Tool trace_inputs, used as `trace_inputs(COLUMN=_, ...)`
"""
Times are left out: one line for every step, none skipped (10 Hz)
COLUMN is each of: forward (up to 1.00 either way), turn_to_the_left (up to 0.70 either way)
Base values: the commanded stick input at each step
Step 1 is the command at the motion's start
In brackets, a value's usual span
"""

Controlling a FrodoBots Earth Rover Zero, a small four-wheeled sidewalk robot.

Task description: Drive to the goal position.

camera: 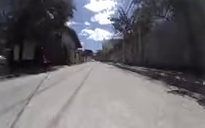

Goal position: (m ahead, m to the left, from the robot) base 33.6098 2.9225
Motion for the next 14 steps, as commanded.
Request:
trace_inputs(forward=1.00, turn_to_the_left=0.00)
trace_inputs(forward=1.00, turn_to_the_left=0.00)
trace_inputs(forward=1.00, turn_to_the_left=0.00)
trace_inputs(forward=1.00, turn_to_the_left=0.00)
trace_inputs(forward=1.00, turn_to_the_left=0.00)
trace_inputs(forward=1.00, turn_to_the_left=0.00)
trace_inputs(forward=1.00, turn_to_the_left=0.00)
trace_inputs(forward=1.00, turn_to_the_left=0.00)
trace_inputs(forward=1.00, turn_to_the_left=0.00)
trace_inputs(forward=1.00, turn_to_the_left=0.00)
trace_inputs(forward=1.00, turn_to_the_left=0.00)
trace_inputs(forward=1.00, turn_to_the_left=0.00)
trace_inputs(forward=1.00, turn_to_the_left=0.00)
trace_inputs(forward=1.00, turn_to_the_left=0.00)
